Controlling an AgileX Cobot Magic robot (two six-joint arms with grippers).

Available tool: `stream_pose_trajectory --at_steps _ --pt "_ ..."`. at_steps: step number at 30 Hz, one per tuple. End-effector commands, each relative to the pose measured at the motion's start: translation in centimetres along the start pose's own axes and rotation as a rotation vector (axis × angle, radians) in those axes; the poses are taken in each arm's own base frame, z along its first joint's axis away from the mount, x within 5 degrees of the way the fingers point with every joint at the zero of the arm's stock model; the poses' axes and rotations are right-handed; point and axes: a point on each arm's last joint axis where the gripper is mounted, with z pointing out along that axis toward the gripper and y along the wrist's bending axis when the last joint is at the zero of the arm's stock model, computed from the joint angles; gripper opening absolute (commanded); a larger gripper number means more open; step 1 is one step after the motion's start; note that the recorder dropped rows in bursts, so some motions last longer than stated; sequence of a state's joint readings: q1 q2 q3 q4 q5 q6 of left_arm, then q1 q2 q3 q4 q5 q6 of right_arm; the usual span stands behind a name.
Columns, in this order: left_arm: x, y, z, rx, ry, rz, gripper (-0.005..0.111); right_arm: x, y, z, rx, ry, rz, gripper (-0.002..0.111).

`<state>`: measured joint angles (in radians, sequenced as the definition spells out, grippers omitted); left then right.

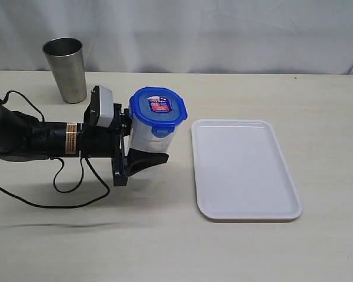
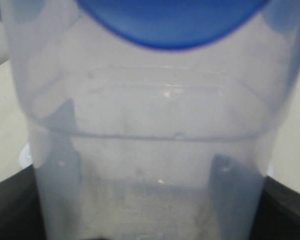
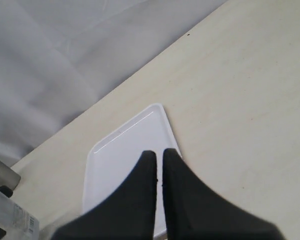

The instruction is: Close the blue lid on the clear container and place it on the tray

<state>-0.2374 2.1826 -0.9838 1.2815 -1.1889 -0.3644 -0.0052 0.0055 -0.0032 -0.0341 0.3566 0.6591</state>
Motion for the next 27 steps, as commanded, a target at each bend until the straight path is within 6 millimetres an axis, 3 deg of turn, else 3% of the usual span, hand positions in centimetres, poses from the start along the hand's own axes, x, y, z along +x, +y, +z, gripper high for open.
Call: stream_pose_trajectory --at_steps 1,6,14,18,23,27 --pt "-1.1 0.2 0.1 -0.010 -0.049 0.015 0.000 -0.1 0.0 0.0 -0.005 -0.018 -0.159 0.005" --pt "-1.1 0.2 0.1 -0.010 -0.049 0.015 0.000 -0.1 0.0 0.0 -0.003 -0.018 -0.343 0.005" --pt "-1.1 0.2 0.1 -0.010 -0.049 0.015 0.000 -0.1 0.0 0.0 0.002 -0.017 -0.886 0.005" --pt "-1.1 0.2 0.1 -0.010 -0.049 0.013 0.000 0.0 0.0 0.0 0.001 -0.017 -0.896 0.005" --pt "-1.1 0.1 0.2 -0.001 -0.046 0.016 0.000 0.0 0.0 0.0 0.001 -0.013 -0.762 0.005" --pt "-1.4 -0.6 1.2 0.023 -0.054 0.018 0.000 0.0 0.0 0.0 0.001 -0.013 -0.746 0.005"
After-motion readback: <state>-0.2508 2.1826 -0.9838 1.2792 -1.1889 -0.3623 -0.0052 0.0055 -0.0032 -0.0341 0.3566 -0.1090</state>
